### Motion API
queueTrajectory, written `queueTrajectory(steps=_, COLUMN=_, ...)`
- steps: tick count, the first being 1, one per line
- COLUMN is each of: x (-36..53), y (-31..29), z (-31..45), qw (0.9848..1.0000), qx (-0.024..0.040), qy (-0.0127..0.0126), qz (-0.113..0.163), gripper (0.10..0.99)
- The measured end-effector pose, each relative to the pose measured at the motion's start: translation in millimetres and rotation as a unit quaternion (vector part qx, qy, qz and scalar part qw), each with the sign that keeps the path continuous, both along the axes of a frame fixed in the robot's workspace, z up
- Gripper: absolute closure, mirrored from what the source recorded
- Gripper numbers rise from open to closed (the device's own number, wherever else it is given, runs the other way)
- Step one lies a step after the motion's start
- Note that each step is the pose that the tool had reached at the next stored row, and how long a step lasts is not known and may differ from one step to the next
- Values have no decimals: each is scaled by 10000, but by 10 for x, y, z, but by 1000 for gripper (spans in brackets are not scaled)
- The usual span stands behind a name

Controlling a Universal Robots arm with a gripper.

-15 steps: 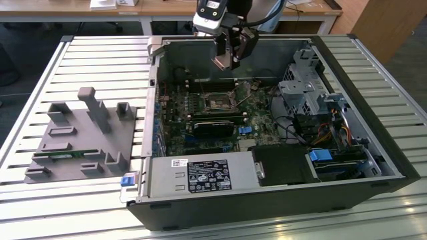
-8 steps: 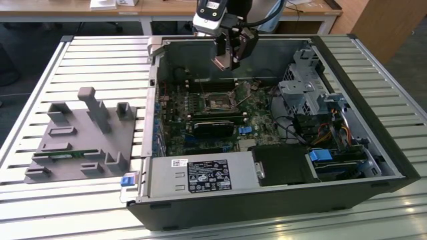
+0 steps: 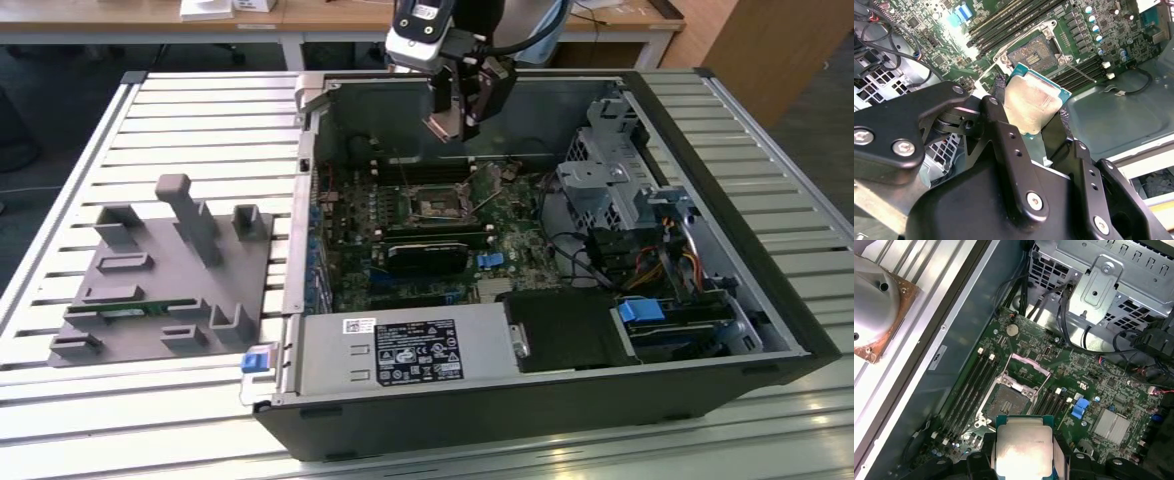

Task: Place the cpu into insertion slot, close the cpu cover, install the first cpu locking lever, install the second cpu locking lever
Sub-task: 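Place the cpu into insertion slot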

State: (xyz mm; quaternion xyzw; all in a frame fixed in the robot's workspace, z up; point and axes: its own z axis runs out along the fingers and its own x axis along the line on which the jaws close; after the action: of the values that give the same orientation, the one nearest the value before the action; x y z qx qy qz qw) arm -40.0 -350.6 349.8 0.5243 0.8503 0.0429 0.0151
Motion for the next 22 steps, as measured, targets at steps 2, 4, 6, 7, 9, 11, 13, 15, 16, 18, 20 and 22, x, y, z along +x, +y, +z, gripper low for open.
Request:
queueTrajectory(steps=2, x=-1, y=0, z=-6, qw=10000, qx=0, qy=0, qz=-5, gripper=545)
queueTrajectory(steps=4, x=-3, y=0, z=-16, qw=10000, qx=-5, qy=0, qz=-11, gripper=545)
queueTrajectory(steps=6, x=-4, y=0, z=-38, qw=10000, qx=-37, qy=0, qz=-18, gripper=545)
queueTrajectory(steps=7, x=-5, y=0, z=-49, qw=10000, qx=-39, qy=0, qz=-54, gripper=545)
queueTrajectory(steps=9, x=-4, y=0, z=-65, qw=9997, qx=-40, qy=1, qz=-236, gripper=545)
queueTrajectory(steps=11, x=-5, y=0, z=-80, qw=9991, qx=-40, qy=2, qz=-416, gripper=545)
queueTrajectory(steps=13, x=-4, y=0, z=-93, qw=9982, qx=-40, qy=3, qz=-595, gripper=545)
queueTrajectory(steps=15, x=-5, y=0, z=-104, qw=9969, qx=-40, qy=3, qz=-780, gripper=545)
queueTrajectory(steps=16, x=-5, y=0, z=-108, qw=9962, qx=-40, qy=4, qz=-870, gripper=545)
queueTrajectory(steps=18, x=-8, y=0, z=-115, qw=9949, qx=-40, qy=4, qz=-1007, gripper=545)
queueTrajectory(steps=20, x=-12, y=0, z=-124, qw=9942, qx=-39, qy=4, qz=-1071, gripper=545)
queueTrajectory(steps=22, x=-15, y=0, z=-131, qw=9938, qx=-39, qy=5, qz=-1109, gripper=545)
